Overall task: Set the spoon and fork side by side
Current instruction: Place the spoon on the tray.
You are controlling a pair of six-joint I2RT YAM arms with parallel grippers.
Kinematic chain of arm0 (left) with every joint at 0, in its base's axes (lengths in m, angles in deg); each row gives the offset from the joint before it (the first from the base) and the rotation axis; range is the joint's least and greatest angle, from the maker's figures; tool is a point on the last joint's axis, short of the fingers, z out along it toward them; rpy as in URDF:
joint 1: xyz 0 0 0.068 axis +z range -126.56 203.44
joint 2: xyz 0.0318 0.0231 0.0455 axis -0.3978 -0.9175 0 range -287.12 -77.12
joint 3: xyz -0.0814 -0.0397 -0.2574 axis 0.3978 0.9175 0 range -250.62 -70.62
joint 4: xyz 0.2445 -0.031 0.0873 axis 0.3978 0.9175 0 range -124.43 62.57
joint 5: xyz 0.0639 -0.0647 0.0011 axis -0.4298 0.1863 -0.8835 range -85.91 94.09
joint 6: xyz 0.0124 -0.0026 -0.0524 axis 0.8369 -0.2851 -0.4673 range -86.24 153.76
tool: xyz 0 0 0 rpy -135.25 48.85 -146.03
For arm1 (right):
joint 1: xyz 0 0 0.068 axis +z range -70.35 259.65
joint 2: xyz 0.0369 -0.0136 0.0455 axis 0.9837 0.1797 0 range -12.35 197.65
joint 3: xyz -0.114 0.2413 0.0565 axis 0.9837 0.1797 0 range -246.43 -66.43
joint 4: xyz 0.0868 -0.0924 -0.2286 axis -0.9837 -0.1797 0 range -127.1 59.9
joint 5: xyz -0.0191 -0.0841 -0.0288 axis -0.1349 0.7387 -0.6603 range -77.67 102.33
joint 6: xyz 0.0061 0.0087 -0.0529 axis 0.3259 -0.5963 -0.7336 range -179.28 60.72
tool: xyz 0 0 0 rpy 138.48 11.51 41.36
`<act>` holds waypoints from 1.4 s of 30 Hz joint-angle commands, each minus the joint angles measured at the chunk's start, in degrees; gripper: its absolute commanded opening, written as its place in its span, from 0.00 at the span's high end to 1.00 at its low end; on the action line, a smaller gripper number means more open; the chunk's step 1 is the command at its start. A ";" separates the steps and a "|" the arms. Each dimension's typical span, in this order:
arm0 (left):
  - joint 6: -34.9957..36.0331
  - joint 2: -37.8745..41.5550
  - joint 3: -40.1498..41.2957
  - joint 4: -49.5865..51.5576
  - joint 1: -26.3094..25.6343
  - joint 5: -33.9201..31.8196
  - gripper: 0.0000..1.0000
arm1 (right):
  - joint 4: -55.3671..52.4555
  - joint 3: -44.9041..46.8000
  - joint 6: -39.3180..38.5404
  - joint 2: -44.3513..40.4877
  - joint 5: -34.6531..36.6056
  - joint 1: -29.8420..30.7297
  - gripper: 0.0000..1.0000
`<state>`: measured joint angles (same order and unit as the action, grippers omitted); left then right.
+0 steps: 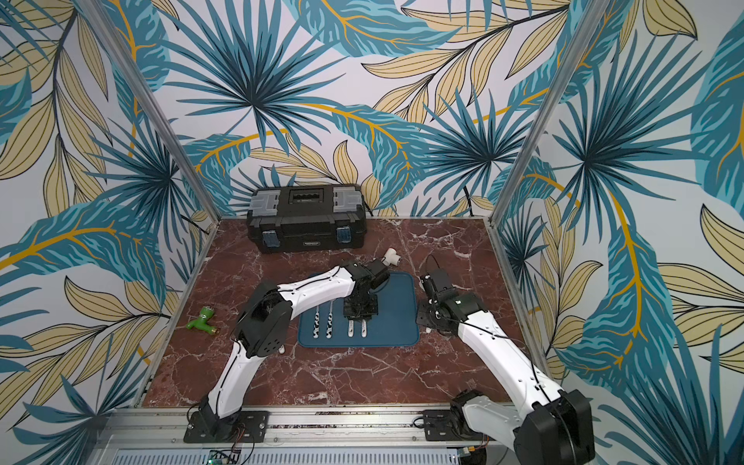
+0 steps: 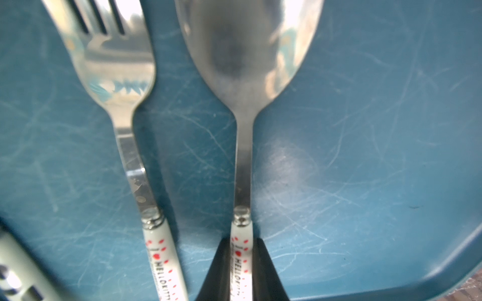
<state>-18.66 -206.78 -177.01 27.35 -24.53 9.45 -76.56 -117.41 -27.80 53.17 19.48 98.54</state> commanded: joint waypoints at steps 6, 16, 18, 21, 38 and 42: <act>0.32 -1.70 -3.14 0.26 -0.38 0.26 0.86 | 0.48 1.22 -0.27 -0.04 -0.49 -0.29 0.49; 0.35 -1.73 -3.31 1.82 -0.46 -0.21 0.78 | 0.51 1.32 -0.19 -0.37 -0.31 -0.42 0.43; 0.30 -1.66 -3.17 1.81 -0.55 -0.13 0.75 | 0.57 1.39 -0.14 -0.44 -0.21 -0.36 0.41; 0.18 -1.71 -3.04 1.80 -0.69 -0.24 0.73 | 0.49 1.41 -0.22 -0.44 -0.27 -0.38 0.41; 2.59 2.93 -9.96 7.28 -1.65 -7.37 0.60 | 0.22 1.67 -0.04 -1.07 0.74 -0.44 0.38; 2.42 7.29 -10.15 9.93 -1.45 -11.06 0.57 | -0.60 1.76 0.76 -1.36 3.72 -0.60 0.36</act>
<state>-16.82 -205.10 -185.32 33.21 -25.88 2.50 -76.30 -116.82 -27.62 52.86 20.49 98.30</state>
